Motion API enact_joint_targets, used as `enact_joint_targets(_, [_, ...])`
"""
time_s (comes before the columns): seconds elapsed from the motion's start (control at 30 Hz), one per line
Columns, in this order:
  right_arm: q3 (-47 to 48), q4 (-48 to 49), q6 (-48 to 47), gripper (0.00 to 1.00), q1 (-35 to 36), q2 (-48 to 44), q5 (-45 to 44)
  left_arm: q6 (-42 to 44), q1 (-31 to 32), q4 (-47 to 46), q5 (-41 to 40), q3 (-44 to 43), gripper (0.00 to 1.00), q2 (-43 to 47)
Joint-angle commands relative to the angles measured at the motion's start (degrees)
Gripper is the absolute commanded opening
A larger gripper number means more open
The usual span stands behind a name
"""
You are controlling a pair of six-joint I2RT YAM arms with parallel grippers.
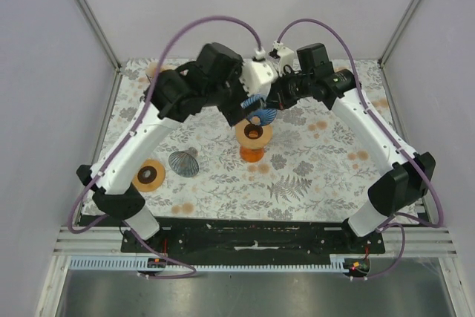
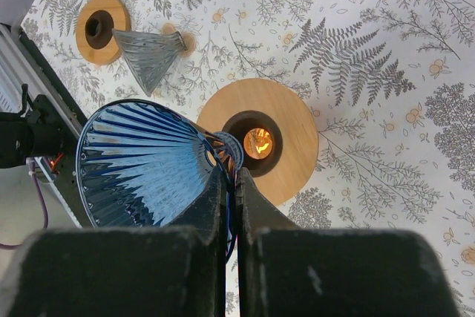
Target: Place the coffee filter in the dripper
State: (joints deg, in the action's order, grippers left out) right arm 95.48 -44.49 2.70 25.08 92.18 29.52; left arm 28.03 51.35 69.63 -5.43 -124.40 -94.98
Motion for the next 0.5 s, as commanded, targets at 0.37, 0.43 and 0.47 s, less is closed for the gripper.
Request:
enact_joint_targets(0.37, [-2.5, 3.3, 4.4, 0.0, 1.7, 2.8, -4.0, -40.8, -23.2, -16.9, 35.8, 15.6, 0.89, -3.2])
enact_joint_targets(0.43, [-2.6, 3.7, 4.5, 0.0, 1.9, 3.4, -4.0, -41.5, -23.2, -19.8, 36.3, 18.6, 0.88, -2.1])
enact_joint_targets(0.47, [-2.8, 4.0, 4.4, 0.0, 2.1, 3.4, -4.0, -41.7, -23.3, -21.4, 36.7, 20.7, 0.87, -1.4])
